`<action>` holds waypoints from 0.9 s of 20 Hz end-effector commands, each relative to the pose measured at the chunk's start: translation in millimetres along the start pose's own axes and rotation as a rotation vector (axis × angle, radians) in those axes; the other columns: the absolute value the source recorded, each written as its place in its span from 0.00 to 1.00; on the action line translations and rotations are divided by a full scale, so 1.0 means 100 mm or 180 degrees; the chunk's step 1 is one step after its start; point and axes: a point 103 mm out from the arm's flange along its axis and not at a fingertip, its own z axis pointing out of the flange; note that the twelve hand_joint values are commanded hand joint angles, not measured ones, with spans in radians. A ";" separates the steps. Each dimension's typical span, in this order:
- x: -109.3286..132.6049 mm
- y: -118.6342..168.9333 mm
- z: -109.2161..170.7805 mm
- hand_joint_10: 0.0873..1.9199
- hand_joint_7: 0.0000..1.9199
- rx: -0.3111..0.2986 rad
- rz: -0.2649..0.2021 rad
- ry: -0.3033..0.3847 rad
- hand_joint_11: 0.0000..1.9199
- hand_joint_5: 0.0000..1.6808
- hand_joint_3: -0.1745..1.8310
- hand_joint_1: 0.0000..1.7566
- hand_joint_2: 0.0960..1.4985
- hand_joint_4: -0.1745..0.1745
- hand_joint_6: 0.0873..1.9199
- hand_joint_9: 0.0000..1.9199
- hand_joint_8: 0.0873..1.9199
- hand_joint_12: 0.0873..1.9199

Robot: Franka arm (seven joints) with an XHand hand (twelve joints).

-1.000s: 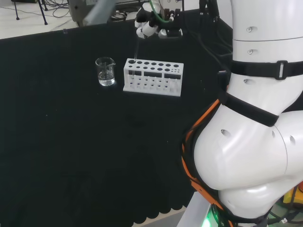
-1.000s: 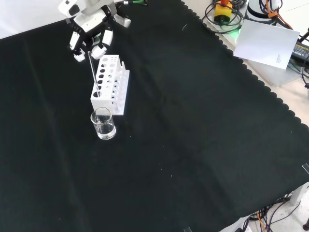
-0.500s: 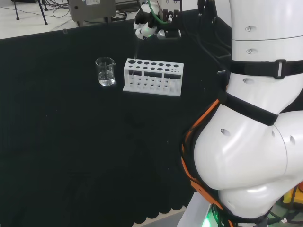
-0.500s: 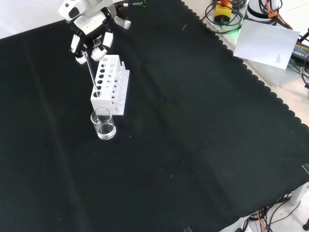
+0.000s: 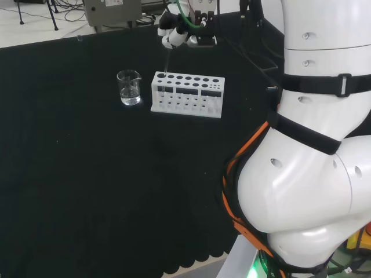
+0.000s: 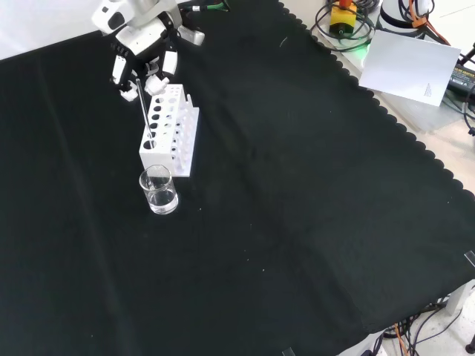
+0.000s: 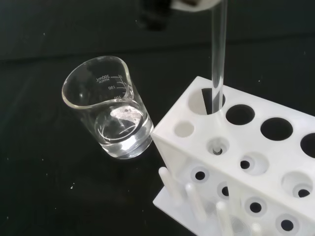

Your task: Take the glass rod from the white test tube rack.

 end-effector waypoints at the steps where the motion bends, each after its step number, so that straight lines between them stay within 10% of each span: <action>1: 0.07 0.00 -0.01 0.55 0.47 -0.0179 0.0002 -0.0010 0.97 0.50 0.23 0.71 0.67 0.00 0.59 0.87 0.63 0.48; 13: -0.03 0.02 0.00 0.51 0.46 -0.0041 0.0038 -0.0067 0.94 0.50 0.11 0.70 0.75 0.00 0.60 0.83 0.62 0.39; 18: 0.00 0.02 0.02 0.48 0.54 -0.0397 0.0000 0.0061 0.89 0.55 0.09 0.72 0.73 0.00 0.43 0.83 0.60 0.35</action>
